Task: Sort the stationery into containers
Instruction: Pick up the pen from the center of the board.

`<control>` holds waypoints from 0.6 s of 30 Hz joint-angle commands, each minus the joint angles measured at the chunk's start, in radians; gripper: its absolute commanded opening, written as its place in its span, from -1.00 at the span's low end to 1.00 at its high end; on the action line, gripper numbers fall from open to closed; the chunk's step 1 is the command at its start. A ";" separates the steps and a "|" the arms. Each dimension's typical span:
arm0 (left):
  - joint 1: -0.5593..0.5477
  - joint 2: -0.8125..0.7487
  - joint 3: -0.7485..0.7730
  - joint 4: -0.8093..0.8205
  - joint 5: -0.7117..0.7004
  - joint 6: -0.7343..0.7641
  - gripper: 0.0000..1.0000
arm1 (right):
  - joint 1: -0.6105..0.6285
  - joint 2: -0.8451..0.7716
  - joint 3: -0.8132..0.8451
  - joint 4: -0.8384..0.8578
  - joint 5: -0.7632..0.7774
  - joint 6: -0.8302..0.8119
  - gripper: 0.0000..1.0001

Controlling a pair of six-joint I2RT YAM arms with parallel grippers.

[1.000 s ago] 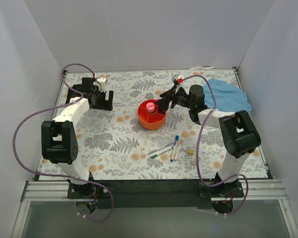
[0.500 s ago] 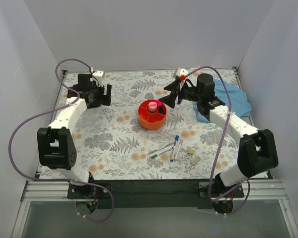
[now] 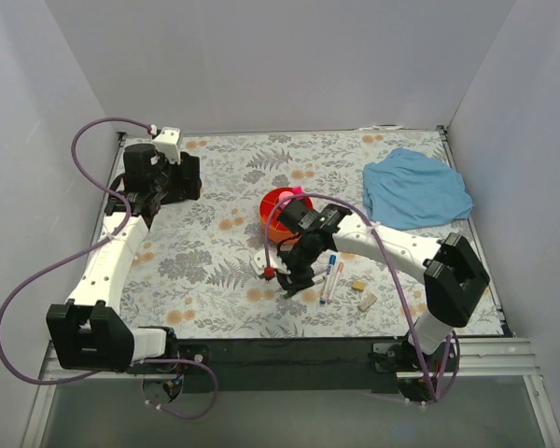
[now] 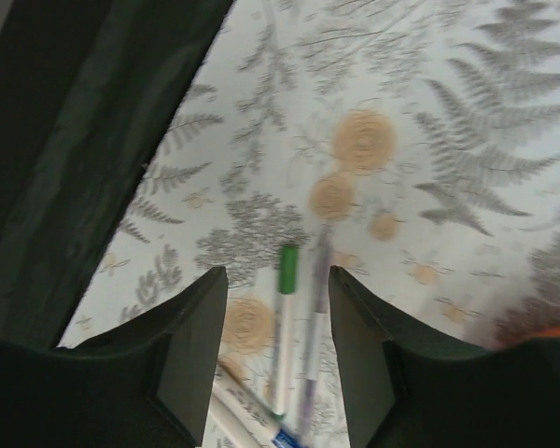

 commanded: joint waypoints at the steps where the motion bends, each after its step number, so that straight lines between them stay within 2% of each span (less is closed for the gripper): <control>1: 0.000 -0.081 -0.056 -0.005 0.001 -0.009 0.72 | 0.058 0.046 -0.017 -0.146 0.075 -0.060 0.03; 5: 0.000 -0.134 -0.102 -0.015 -0.007 -0.006 0.72 | 0.089 0.075 -0.039 -0.143 0.106 -0.079 -0.18; 8: 0.001 -0.164 -0.132 -0.017 -0.012 -0.009 0.72 | 0.096 0.112 -0.036 -0.141 0.117 -0.064 -0.24; 18: 0.001 -0.190 -0.171 -0.025 -0.006 -0.024 0.73 | 0.096 0.209 0.007 -0.091 0.132 -0.003 -0.31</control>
